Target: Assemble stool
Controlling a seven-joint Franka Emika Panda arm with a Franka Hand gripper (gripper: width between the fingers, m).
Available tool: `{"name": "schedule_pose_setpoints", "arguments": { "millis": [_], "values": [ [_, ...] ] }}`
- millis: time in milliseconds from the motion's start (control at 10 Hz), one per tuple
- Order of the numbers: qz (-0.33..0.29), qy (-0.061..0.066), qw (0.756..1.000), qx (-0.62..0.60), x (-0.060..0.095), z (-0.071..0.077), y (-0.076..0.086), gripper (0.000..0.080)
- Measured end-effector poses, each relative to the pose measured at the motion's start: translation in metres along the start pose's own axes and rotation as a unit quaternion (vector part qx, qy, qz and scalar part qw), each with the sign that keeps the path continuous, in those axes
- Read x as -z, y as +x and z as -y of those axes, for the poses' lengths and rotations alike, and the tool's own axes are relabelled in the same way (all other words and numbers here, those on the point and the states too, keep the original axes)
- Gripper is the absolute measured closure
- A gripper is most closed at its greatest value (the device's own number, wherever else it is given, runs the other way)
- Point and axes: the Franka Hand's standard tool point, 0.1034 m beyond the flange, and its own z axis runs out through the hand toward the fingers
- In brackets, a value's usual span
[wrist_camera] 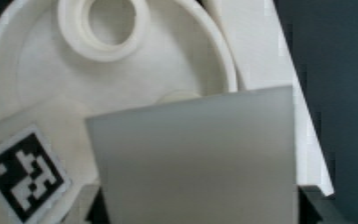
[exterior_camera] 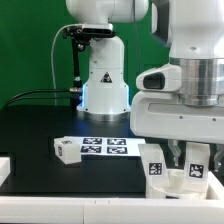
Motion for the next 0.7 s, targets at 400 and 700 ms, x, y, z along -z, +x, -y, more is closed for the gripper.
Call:
{"name": "schedule_pose_setpoints", "arguments": {
  "millis": [400, 700],
  "values": [
    [0.012, 0.051, 0.928, -0.37, -0.0037, 0.0051, -0.0027, 0.0459],
    [0.019, 0.052, 0.896, -0.441, -0.0045, 0.004, -0.0023, 0.0459]
  ]
}}
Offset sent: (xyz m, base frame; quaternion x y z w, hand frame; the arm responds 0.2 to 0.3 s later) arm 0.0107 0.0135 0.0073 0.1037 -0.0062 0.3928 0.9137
